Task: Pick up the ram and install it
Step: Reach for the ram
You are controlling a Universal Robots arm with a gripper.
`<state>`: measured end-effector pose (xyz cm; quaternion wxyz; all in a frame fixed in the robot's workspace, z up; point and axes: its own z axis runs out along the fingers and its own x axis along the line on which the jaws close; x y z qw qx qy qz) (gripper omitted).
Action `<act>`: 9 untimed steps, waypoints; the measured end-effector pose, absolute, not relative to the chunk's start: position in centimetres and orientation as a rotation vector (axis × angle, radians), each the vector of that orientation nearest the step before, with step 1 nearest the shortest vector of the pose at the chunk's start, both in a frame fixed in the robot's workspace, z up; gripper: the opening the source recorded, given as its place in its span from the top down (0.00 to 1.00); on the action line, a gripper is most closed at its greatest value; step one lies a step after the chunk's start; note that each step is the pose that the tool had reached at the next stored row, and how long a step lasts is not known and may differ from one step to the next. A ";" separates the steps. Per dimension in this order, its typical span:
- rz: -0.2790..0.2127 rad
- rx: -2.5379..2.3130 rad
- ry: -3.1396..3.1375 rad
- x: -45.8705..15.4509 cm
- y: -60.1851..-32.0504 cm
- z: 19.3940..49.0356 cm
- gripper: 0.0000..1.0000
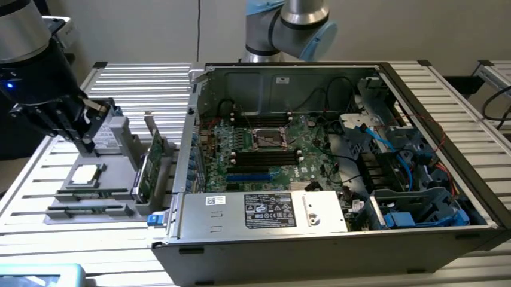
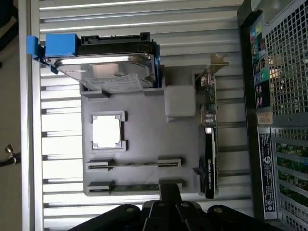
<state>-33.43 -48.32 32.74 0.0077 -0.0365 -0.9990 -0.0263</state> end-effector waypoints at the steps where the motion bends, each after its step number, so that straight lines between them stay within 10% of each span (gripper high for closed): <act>1: -0.080 -0.114 -3.123 -33.6 -48.3 32.6 0.89; 9: -0.044 -0.114 -3.128 -34.5 -48.3 32.2 0.89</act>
